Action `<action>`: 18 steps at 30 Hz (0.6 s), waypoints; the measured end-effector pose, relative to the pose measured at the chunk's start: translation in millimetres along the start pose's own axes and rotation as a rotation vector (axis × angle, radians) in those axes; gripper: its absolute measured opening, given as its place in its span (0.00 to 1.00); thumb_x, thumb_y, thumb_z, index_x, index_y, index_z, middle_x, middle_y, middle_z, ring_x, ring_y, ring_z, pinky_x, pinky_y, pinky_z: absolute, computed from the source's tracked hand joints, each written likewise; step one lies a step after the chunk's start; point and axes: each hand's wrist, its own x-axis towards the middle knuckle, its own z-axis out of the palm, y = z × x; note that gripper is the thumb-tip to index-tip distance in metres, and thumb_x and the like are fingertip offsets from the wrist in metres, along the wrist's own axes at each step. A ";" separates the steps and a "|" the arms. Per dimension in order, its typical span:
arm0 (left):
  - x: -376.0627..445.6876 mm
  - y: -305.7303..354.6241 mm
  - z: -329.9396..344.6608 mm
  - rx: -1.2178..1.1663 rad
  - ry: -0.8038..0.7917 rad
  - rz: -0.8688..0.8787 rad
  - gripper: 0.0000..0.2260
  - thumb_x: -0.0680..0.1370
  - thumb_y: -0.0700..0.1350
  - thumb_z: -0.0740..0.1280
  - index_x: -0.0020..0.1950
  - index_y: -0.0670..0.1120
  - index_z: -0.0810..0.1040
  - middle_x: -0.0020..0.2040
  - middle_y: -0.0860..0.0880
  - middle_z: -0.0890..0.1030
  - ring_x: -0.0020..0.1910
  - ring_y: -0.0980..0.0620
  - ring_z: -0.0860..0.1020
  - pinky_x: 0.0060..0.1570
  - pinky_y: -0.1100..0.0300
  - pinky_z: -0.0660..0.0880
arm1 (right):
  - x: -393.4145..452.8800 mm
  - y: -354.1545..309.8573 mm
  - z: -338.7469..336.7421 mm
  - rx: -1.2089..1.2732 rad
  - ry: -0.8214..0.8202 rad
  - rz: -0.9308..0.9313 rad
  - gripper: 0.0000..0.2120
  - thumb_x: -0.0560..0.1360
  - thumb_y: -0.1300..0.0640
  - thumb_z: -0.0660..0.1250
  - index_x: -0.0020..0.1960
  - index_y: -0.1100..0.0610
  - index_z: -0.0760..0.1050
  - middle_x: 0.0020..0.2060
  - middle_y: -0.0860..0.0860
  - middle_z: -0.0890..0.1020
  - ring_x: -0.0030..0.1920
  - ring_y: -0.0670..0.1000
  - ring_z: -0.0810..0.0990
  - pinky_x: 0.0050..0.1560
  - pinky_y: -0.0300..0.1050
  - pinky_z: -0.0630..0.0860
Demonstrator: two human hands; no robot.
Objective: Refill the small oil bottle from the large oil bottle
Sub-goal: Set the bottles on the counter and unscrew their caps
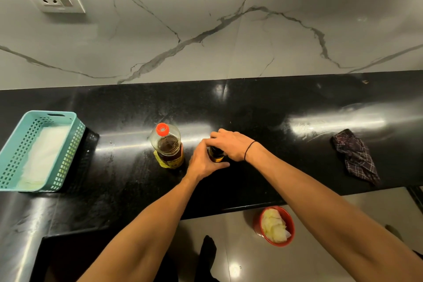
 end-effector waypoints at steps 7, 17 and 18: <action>5.5 1.6 -1.8 0.005 -0.024 -0.034 0.31 0.67 0.57 0.82 0.66 0.53 0.76 0.57 0.52 0.83 0.58 0.48 0.83 0.58 0.45 0.82 | -4.6 3.7 1.9 -0.071 0.009 -0.048 0.27 0.74 0.66 0.73 0.69 0.50 0.69 0.59 0.51 0.73 0.55 0.54 0.72 0.39 0.49 0.71; -4.1 9.8 3.1 -0.013 0.066 -0.008 0.35 0.63 0.66 0.80 0.66 0.59 0.71 0.61 0.57 0.81 0.63 0.53 0.80 0.62 0.45 0.80 | -7.8 7.3 -4.3 0.088 0.063 0.035 0.26 0.71 0.65 0.75 0.64 0.50 0.69 0.58 0.50 0.73 0.55 0.55 0.74 0.47 0.58 0.79; -3.2 10.9 3.1 -0.006 0.072 -0.015 0.33 0.64 0.66 0.79 0.64 0.60 0.71 0.60 0.57 0.81 0.61 0.53 0.80 0.61 0.45 0.80 | -9.1 9.0 -5.0 0.110 0.073 0.051 0.25 0.72 0.65 0.75 0.64 0.50 0.69 0.58 0.50 0.73 0.55 0.54 0.73 0.48 0.59 0.79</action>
